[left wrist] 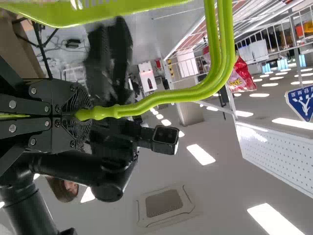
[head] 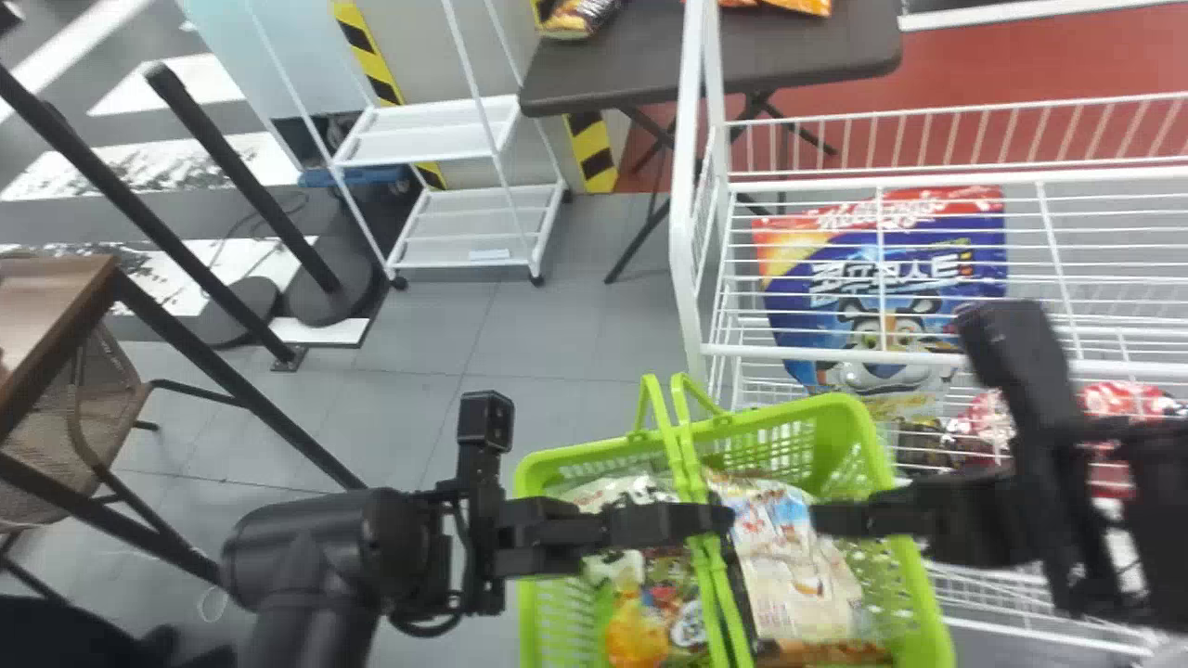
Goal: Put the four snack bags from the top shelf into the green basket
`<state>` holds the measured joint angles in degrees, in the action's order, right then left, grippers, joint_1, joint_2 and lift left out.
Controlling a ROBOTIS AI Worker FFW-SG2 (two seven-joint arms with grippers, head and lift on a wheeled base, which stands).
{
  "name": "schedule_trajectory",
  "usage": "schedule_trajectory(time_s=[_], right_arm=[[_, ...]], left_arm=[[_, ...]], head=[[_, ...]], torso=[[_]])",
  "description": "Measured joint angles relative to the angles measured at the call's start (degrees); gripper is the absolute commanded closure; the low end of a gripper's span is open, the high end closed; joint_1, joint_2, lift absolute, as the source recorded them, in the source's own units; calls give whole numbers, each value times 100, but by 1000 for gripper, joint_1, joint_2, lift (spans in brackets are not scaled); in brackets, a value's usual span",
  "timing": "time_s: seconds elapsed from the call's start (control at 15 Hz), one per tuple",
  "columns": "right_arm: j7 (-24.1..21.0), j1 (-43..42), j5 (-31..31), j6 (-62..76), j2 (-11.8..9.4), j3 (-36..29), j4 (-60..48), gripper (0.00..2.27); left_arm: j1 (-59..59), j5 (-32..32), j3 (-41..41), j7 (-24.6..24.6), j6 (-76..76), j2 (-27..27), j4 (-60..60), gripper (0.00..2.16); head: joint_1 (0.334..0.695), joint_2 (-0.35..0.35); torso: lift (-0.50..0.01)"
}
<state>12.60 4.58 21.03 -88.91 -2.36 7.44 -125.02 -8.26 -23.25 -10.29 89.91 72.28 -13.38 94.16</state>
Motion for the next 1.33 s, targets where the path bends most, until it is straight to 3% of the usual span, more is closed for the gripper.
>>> schedule_trajectory(time_s=[0.2, 0.47, 0.73, 1.2, 1.27, 1.33], right_arm=[[52, -44, 29, 726, -4, -1298, -233, 39], [49, -707, -1223, 2641, -9, -2122, 795, 46], [-4, -1478, -1940, 4164, -10, -2515, 2355, 49], [-481, -2967, -3330, 5633, 3, -2503, 5027, 70], [-491, -3197, -3515, 5683, -4, -2501, 5412, 208], [-489, -3361, -3630, 5722, -11, -2502, 5697, 495]], left_arm=[[0, 2, -48, 0, -13, -27, -42, 2148], [-5, -4, -87, 0, -39, -80, -114, 2148], [-18, -4, -133, 0, -45, -112, -183, 2148], [-18, -4, -156, 0, -169, -121, -330, 2148], [-18, -4, -164, 0, -194, -121, -365, 2148], [-18, -4, -167, 0, -219, -121, -394, 2148]], head=[[695, 26], [695, -174], [695, -252], [695, -273], [695, -269], [695, -267]], torso=[[0], [0], [0], [0], [0], [0]])
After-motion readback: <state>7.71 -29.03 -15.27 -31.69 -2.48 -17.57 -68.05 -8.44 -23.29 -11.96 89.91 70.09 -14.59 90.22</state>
